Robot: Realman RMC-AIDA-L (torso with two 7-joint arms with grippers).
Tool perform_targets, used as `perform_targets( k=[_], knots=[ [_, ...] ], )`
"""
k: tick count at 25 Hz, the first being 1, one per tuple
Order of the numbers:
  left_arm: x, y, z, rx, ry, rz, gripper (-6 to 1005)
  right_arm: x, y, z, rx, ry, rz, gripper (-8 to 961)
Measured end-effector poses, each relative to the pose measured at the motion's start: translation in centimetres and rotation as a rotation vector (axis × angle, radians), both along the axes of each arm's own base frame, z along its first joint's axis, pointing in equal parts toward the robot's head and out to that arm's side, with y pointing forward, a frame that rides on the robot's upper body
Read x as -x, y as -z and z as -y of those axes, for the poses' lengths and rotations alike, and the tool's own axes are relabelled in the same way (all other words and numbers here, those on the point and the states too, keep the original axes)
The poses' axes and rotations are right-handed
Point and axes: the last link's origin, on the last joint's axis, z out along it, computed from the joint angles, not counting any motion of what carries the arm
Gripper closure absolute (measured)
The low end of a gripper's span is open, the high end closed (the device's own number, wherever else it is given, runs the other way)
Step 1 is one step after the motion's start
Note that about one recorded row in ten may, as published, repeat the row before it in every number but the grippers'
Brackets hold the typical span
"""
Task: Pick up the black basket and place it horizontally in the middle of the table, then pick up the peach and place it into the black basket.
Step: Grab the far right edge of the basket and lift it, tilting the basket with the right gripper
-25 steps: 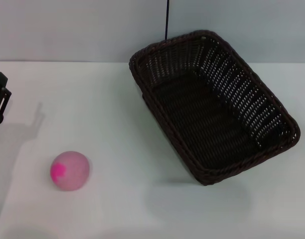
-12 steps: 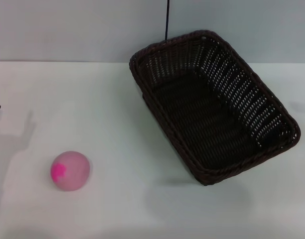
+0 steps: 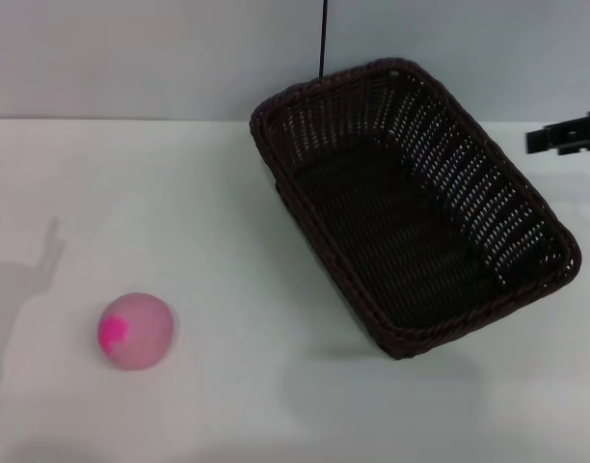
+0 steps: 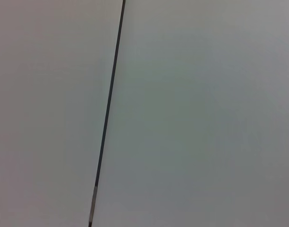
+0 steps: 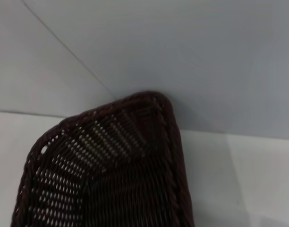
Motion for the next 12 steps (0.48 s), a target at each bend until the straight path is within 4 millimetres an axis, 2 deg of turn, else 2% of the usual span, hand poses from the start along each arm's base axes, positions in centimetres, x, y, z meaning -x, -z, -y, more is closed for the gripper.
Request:
perform_targets(
  k=[7, 12],
  knots=[
    [-0.3, -0.2, -0.3, -0.011, 0.022, -0.005, 230, -0.1, 3.5, -1.2, 0.003, -0.01, -0.016, 336],
    [-0.3, -0.2, -0.3, -0.01, 0.022, -0.005, 229, 0.1, 4.7, -1.7, 0.003, -0.015, -0.014, 336]
  ],
)
